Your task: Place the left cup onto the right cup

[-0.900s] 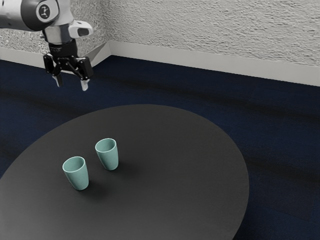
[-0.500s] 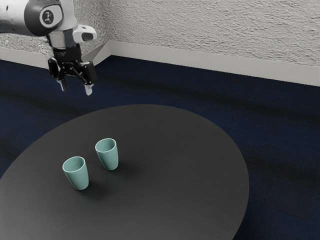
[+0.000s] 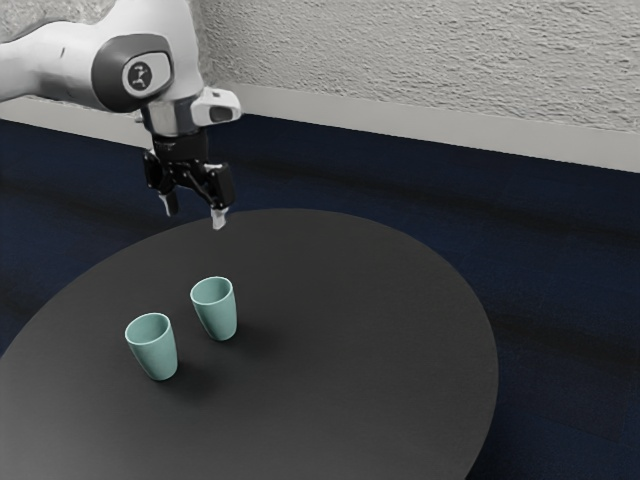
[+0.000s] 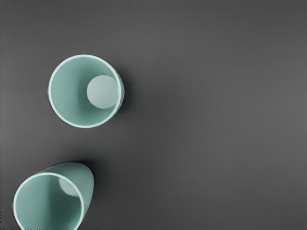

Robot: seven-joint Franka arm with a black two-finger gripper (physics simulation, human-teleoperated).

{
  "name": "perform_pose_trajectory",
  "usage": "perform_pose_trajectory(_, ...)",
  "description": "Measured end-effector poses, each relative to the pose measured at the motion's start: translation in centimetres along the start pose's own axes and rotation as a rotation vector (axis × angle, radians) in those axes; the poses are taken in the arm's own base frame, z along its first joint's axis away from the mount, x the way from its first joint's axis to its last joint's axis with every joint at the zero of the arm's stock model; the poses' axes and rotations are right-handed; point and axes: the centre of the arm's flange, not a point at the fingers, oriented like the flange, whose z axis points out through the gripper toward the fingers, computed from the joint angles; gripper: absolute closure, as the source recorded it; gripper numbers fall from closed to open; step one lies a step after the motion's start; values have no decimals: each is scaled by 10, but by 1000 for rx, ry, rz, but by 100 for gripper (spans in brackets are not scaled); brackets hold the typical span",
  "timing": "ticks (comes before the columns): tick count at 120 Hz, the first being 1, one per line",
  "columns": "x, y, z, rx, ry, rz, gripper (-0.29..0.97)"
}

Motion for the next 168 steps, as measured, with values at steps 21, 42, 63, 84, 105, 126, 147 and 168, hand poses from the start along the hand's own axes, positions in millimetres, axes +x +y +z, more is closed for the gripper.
perform_pose_trajectory(21,0,-26,15,-6,-10,-50,0)
perform_pose_trajectory(42,-5,-28,31,-11,-21,-55,0)
perform_pose_trajectory(63,-7,-25,47,-12,-29,-50,0)
perform_pose_trajectory(84,-17,-29,59,-19,-32,-57,0)
perform_pose_trajectory(105,-31,-29,73,-25,-37,-56,0)
perform_pose_trajectory(126,-41,-33,85,-30,-40,-63,0)
perform_pose_trajectory(147,-51,-37,100,-35,-51,-72,0)
perform_pose_trajectory(168,-60,-42,107,-43,-50,-88,0)
